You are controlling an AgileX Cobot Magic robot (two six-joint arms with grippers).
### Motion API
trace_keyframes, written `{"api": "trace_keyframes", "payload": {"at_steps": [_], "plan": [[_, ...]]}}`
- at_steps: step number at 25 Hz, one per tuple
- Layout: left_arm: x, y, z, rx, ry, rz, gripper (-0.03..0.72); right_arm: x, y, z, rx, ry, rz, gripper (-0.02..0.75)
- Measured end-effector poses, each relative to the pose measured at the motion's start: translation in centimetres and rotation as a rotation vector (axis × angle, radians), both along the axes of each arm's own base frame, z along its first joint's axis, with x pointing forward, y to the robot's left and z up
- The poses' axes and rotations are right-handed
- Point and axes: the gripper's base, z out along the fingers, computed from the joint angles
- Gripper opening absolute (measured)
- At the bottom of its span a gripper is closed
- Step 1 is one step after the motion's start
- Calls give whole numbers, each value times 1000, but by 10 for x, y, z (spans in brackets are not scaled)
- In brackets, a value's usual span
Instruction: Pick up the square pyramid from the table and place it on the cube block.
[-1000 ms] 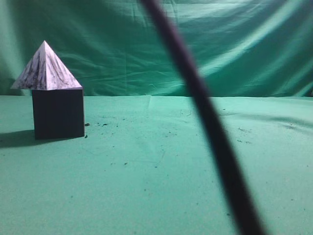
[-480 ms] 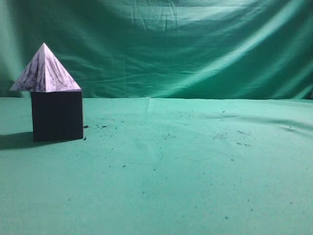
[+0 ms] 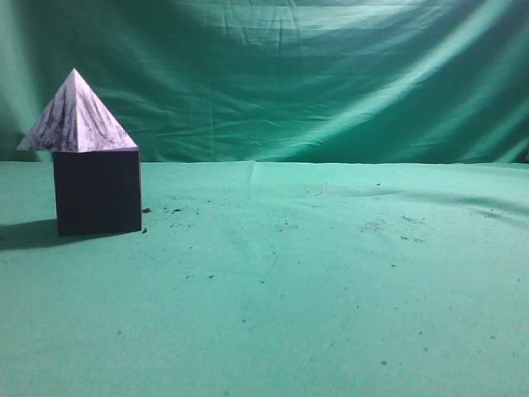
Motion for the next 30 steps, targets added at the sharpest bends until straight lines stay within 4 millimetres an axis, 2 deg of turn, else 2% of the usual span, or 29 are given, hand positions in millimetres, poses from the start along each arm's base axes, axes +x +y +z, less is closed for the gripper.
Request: {"api": "trace_keyframes", "payload": {"at_steps": [3,6,11,14,20,21,22,25,26,30], "plan": [[0,0,0,0,0,0,0,-26,-32,-18,16,-30,-3,0],[0,0,0,0,0,0,0,-44,-56,-37,0,-34,-9,0],[0,0,0,0,0,0,0,-60,-75,-76,-32,-50,9,0],[0,0,0,0,0,0,0,-66,-83,-95,42,-125,-2,0],[0,0,0,0,0,0,0,-65,-89,-141,237,-389,-224,0],[0,0,0,0,0,0,0,-64,-90,-152,244,-417,-275,0],[0,0,0,0,0,0,0,-64,-90,-152,244,-417,-275,0],[0,0,0,0,0,0,0,-60,-91,-180,254,-495,-416,0],[0,0,0,0,0,0,0,-54,-92,-199,227,-498,-498,0],[0,0,0,0,0,0,0,-43,-93,-235,149,-431,-630,0]]}}
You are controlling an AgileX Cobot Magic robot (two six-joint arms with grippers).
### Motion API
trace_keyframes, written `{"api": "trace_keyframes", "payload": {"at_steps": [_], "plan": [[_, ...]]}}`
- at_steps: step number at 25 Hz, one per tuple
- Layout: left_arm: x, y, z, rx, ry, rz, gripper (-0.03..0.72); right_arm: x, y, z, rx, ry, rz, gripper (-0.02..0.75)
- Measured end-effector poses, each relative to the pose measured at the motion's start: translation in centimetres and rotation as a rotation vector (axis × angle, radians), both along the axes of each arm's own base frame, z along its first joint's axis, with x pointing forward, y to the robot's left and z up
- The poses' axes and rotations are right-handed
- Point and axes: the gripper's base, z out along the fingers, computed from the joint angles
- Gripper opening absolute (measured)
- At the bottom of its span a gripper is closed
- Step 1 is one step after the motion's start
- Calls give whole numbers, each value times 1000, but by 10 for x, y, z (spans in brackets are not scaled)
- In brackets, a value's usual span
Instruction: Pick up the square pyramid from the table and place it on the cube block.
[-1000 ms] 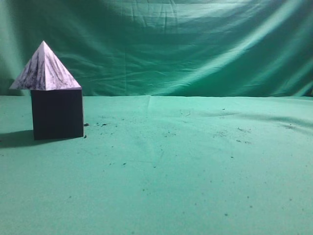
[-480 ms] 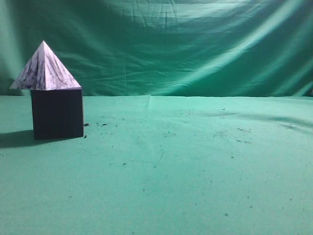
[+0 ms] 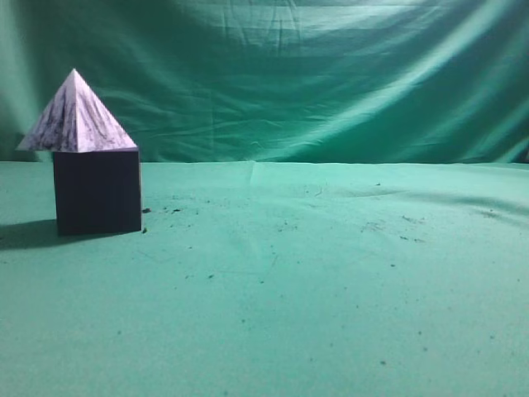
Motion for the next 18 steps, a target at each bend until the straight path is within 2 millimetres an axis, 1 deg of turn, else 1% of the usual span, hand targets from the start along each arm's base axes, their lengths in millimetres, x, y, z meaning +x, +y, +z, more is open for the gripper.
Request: {"api": "trace_keyframes", "payload": {"at_steps": [7,9,18], "plan": [[0,0,0,0,0,0,0,10,-4,-58,18,176,-137,0],[0,0,0,0,0,0,0,10,-5,-68,19,211,-150,0],[0,0,0,0,0,0,0,10,-5,-69,25,210,-153,0]]}}
